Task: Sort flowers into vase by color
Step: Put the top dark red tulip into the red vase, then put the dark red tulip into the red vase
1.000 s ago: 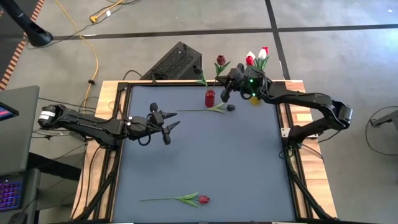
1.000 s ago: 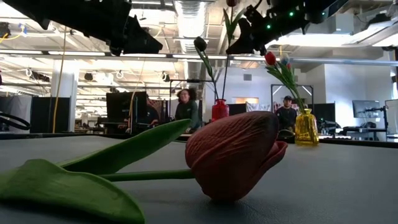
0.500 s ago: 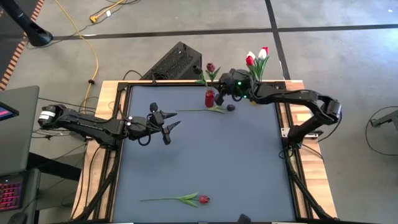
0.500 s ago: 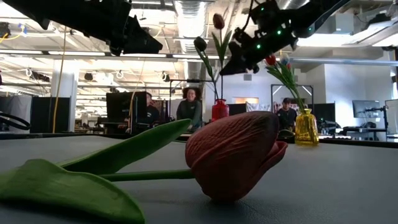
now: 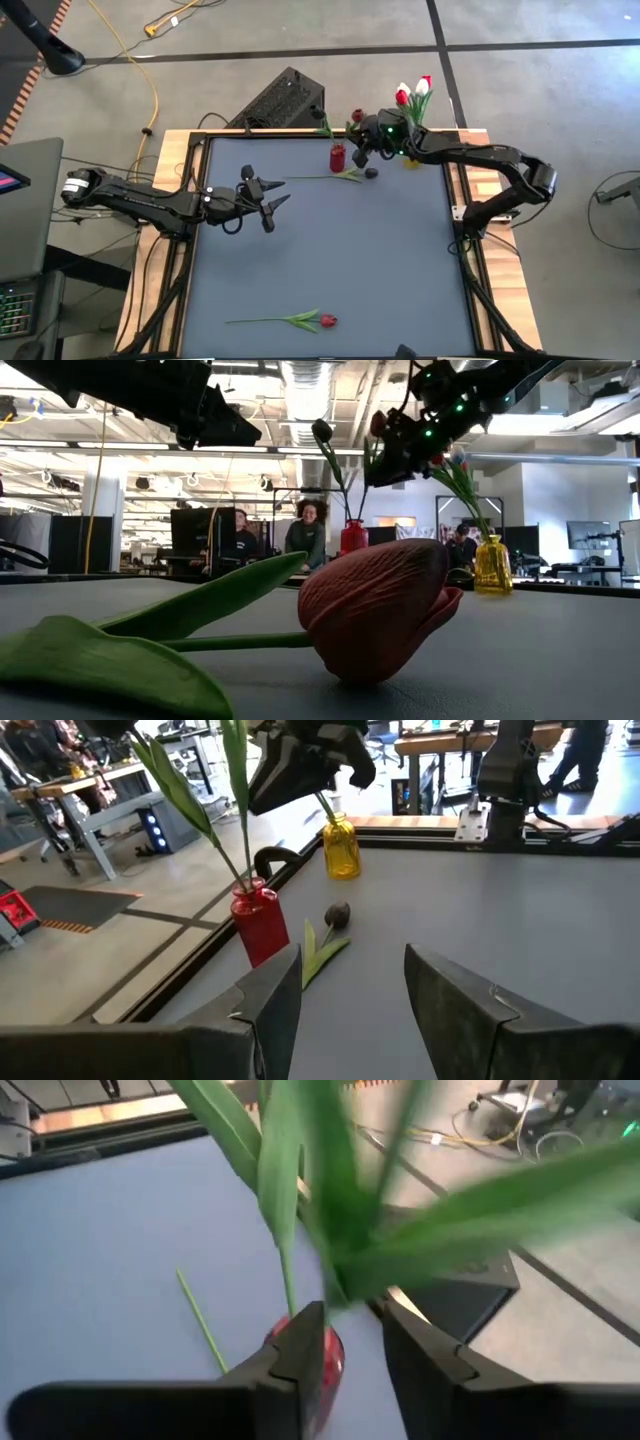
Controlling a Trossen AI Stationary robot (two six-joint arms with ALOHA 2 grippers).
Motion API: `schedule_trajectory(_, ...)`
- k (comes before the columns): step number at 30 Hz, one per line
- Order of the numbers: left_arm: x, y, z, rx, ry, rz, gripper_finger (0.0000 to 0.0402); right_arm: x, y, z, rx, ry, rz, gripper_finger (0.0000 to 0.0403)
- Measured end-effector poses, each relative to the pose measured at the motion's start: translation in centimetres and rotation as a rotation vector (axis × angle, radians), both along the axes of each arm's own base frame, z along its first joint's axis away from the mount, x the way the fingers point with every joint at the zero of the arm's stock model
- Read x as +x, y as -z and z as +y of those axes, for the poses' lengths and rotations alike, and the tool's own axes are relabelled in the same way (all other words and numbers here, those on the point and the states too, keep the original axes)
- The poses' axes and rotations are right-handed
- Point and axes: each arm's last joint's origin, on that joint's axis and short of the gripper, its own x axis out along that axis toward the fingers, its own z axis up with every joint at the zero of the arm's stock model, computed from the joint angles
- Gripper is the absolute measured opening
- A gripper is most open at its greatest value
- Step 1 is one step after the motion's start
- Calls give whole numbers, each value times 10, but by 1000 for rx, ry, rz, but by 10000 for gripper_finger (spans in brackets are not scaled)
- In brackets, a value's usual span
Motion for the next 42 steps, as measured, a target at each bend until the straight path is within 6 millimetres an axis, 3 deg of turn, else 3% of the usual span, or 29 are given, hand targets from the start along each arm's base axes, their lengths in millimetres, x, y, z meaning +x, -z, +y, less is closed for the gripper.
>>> schedule_trajectory(6,0,0,0,0,0,0,169,-19,-11,18,60,-12,72,174)
schedule_trajectory(12,0,0,-1,-12,28,-3,169,-30,-19,43,165,-20,89,185)
schedule_trajectory(28,2,3,-8,-176,243,-13,169,-15,-24,152,287,-348,100,180)
schedule_trajectory(35,-2,13,-33,-373,518,96,169,-7,-23,204,296,-518,69,180)
schedule_trajectory(42,-14,20,-79,-533,638,185,169,7,-11,252,228,-604,23,179)
